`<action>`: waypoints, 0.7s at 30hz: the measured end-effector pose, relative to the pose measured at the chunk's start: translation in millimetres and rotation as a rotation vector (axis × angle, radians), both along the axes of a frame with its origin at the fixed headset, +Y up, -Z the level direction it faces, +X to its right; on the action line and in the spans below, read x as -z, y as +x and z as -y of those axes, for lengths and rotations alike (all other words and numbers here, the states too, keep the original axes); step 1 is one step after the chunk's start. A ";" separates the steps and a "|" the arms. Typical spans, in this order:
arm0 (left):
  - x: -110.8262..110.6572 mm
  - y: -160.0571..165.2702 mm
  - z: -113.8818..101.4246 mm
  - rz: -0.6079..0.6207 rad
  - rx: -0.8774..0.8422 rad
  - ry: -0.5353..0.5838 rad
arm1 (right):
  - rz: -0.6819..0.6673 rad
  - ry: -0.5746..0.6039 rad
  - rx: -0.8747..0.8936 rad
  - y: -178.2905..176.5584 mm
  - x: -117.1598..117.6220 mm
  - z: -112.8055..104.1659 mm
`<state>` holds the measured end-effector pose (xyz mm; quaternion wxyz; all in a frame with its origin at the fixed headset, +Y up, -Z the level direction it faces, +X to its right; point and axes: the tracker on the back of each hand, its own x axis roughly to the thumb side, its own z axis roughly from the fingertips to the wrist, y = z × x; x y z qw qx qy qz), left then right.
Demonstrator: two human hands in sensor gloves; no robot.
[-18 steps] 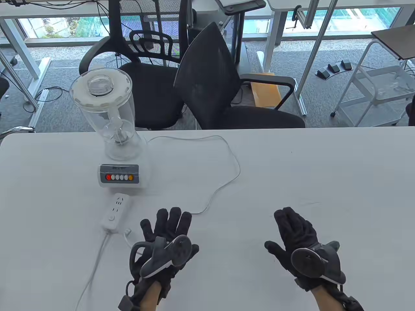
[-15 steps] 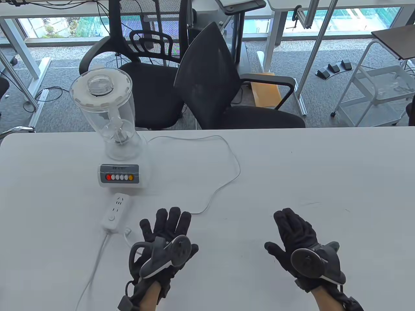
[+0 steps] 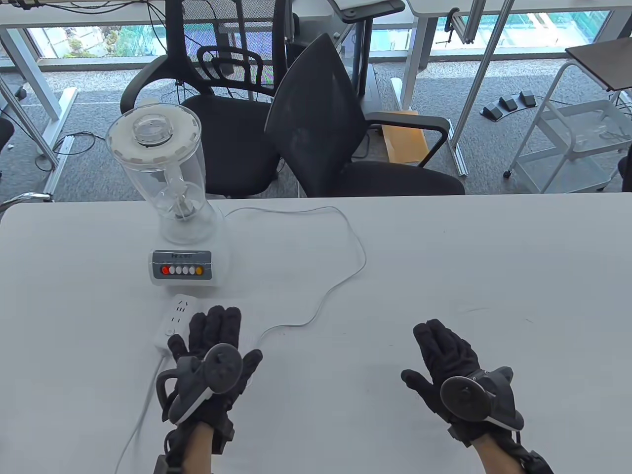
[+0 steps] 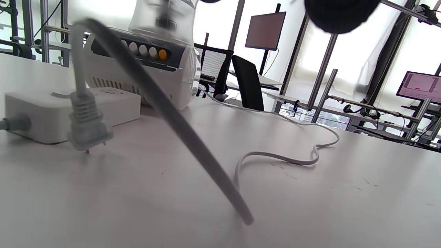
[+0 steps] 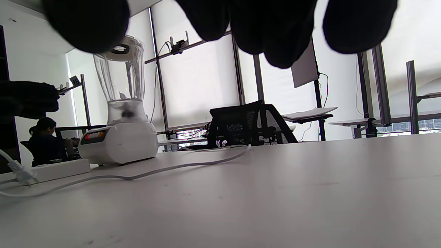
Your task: Plug the blender into the power strip
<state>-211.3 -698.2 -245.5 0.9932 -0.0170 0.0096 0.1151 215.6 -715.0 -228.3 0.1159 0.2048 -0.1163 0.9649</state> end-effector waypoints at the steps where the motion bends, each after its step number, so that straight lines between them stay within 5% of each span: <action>1: 0.2 -8.5 -0.8 -0.027 -0.014 0.002 | -0.002 0.001 0.002 -0.2 -0.5 0.1; 12: 9.5 -71.6 -7.1 -0.208 -0.288 0.012 | -0.047 -0.043 0.005 -10.0 -3.7 6.4; 21: 59.5 -86.8 0.4 -0.290 -0.078 -0.246 | -0.079 -0.041 -0.016 -16.8 -6.2 5.5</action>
